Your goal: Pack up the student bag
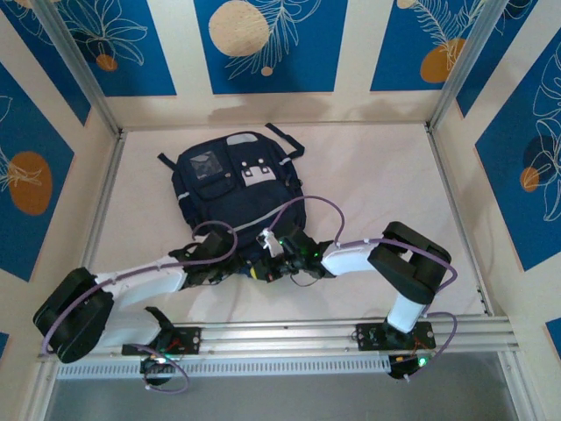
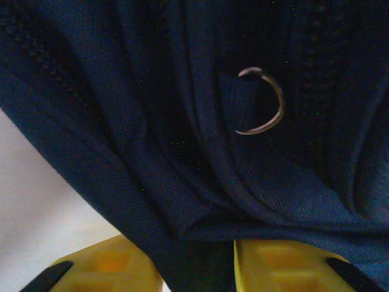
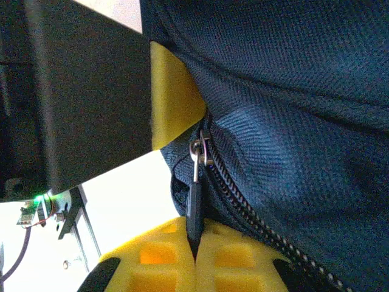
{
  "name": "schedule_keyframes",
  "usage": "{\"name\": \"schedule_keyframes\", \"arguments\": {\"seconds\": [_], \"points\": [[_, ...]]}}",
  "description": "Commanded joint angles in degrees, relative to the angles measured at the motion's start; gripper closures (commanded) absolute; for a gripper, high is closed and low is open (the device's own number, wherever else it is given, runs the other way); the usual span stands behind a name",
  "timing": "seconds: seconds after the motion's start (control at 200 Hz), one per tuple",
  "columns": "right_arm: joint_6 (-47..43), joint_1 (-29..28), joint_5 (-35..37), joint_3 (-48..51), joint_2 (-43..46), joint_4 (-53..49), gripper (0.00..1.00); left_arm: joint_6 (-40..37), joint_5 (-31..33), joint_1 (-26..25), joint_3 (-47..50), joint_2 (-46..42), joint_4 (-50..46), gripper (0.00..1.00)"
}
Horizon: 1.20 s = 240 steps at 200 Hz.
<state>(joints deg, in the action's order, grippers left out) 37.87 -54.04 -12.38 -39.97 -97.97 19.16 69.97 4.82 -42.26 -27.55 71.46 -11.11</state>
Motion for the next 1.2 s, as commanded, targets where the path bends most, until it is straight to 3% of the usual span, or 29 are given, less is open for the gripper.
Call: {"name": "schedule_keyframes", "arguments": {"seconds": [0.0, 0.335, 0.835, 1.015, 1.195], "points": [[-2.09, -0.01, 1.03, -0.46, -0.84, -8.79, 1.0, -0.37, 5.28, 1.61, 0.47, 2.73, -3.4, 0.72], [-7.35, 5.34, 0.43, 0.02, 2.53, -19.41, 1.0, -1.53, 4.23, 5.5, 5.05, -0.7, -5.11, 0.76], [-10.98, 12.36, 1.83, 5.13, 8.63, -21.34, 1.0, -4.93, 3.06, 10.3, 3.54, -2.92, -8.34, 0.72], [-11.23, 11.15, -2.08, 3.81, 6.31, -19.03, 1.0, -7.61, 4.41, 12.15, 1.28, -4.37, -11.73, 0.69], [-13.67, 4.67, -4.51, -2.08, 0.1, -20.49, 1.0, -8.98, 4.53, 14.61, -1.23, -6.12, -14.47, 0.54]]}}
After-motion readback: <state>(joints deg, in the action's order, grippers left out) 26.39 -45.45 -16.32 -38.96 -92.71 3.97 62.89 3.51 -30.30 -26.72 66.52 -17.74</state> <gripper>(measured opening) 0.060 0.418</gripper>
